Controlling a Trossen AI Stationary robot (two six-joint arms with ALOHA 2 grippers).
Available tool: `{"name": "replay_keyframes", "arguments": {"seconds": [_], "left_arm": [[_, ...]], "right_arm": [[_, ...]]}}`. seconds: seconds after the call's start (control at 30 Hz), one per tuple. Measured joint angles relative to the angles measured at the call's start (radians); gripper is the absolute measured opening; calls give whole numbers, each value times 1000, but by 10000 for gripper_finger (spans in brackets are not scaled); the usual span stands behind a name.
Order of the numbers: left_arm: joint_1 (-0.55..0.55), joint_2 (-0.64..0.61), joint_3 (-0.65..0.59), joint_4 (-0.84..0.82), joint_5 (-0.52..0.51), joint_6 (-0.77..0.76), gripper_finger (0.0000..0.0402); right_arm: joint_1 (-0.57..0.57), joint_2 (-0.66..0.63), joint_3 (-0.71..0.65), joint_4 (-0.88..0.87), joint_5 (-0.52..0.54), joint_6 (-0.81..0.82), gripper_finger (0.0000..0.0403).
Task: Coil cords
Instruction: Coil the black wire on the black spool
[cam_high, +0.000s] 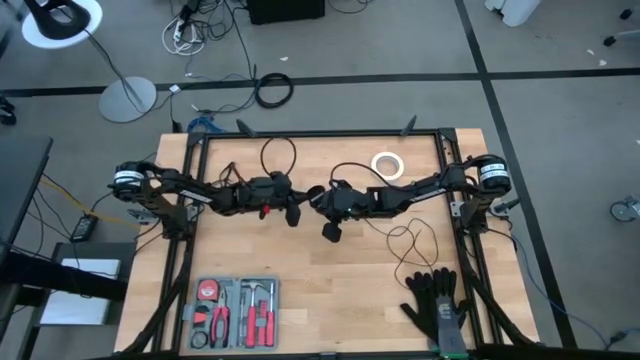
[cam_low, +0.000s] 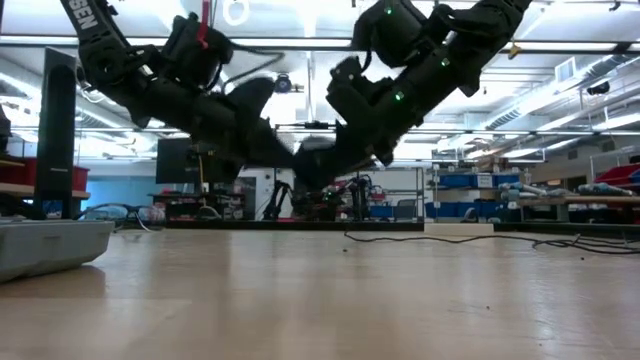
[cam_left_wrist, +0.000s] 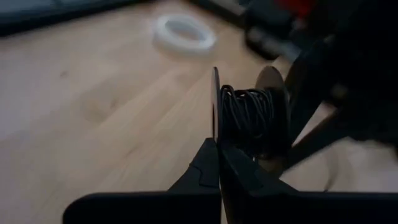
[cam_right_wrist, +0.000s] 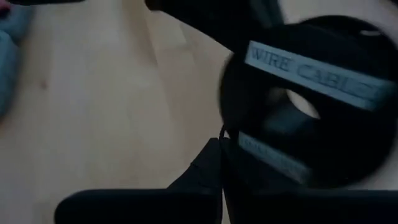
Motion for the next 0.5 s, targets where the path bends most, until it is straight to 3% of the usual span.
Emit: {"name": "replay_keyframes", "arguments": {"seconds": [0.2,0.5], "left_arm": [[0,0,-1,-145,-109,-20,0],[1,0,-1,-196,-203,-27,0]], "right_arm": [[-1,0,0,-62,3,20,27],[-5,-1,-40,-34,3,66,28]]}}
